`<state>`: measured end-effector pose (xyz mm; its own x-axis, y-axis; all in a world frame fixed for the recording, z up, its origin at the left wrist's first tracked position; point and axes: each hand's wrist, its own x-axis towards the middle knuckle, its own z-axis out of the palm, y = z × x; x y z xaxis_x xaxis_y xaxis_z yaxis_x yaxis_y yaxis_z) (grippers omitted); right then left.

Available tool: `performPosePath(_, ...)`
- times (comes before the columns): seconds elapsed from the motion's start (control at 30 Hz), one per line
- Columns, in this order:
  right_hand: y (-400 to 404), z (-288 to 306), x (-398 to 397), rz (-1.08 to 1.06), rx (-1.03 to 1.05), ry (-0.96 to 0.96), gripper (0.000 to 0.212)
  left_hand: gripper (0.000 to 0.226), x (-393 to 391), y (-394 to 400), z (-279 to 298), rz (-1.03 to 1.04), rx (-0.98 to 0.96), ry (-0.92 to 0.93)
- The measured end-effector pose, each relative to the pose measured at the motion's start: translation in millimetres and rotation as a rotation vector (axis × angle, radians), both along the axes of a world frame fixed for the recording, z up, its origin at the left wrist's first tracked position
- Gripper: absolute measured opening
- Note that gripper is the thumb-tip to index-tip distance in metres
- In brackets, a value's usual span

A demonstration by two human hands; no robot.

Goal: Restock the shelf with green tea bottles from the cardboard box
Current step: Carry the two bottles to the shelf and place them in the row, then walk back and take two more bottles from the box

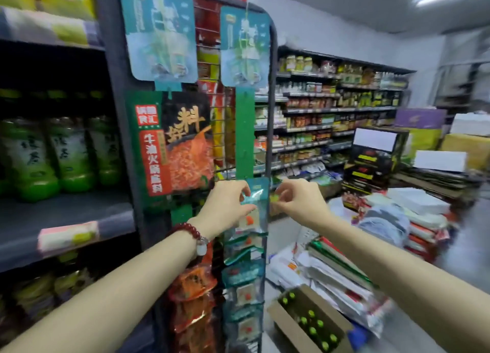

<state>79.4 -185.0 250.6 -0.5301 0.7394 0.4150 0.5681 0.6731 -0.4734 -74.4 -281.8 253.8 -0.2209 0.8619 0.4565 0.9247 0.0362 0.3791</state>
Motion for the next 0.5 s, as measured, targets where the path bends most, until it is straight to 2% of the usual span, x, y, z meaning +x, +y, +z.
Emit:
performPosePath(0.27,76,-34,110,-0.234,-0.045,-0.045,0.021,0.027,86,109,-30,-0.15,-0.086,0.027)
performPosePath(0.5,136,-75,145,-0.325,-0.151,-0.021,0.028,0.029,130,201,-64,-0.262,-0.165,0.007)
